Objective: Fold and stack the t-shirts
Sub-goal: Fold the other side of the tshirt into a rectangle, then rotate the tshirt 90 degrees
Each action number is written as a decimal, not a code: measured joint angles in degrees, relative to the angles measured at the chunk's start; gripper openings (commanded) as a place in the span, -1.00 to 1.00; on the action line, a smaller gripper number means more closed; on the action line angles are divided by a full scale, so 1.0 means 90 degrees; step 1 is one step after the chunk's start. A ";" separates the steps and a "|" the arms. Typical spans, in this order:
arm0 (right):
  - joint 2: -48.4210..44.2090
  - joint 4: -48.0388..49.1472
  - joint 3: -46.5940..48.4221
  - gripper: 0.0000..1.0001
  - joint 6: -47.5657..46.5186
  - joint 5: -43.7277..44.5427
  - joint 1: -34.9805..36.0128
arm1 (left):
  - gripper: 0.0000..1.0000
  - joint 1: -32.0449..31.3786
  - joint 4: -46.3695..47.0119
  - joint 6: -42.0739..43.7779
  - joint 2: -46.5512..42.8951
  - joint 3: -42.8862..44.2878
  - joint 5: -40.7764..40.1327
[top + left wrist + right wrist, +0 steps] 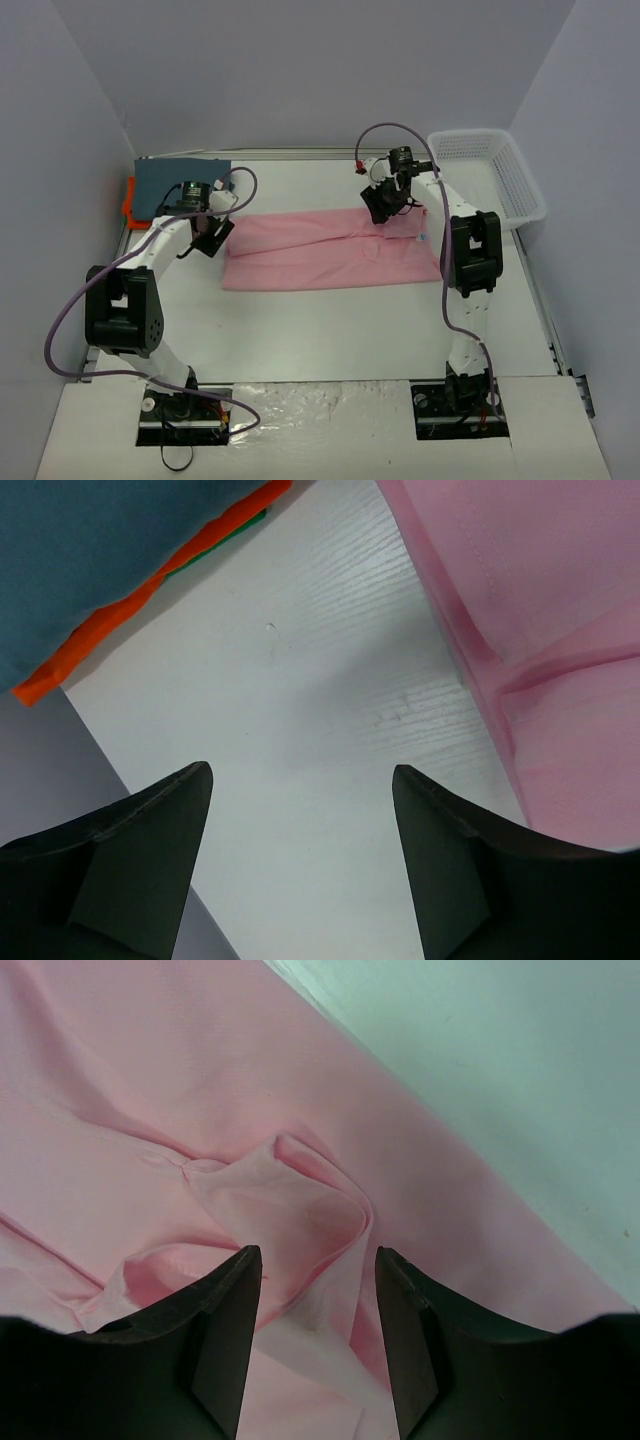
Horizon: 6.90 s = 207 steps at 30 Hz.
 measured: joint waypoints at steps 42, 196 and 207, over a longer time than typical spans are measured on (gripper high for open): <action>-0.0784 -0.0240 -0.0794 -0.94 -0.0146 0.0447 0.0000 | 0.44 0.0000 0.0044 -0.0143 -0.0039 -0.0102 0.0236; 0.3626 0.0420 0.4908 -1.00 -0.0012 0.1549 0.0202 | 0.54 0.0423 -0.0376 -0.0219 -0.0240 0.0452 0.1093; 0.3007 0.2052 0.3298 -1.00 -0.0155 0.2737 0.0597 | 0.54 0.0423 -0.0478 -0.0386 0.0032 0.0760 0.1081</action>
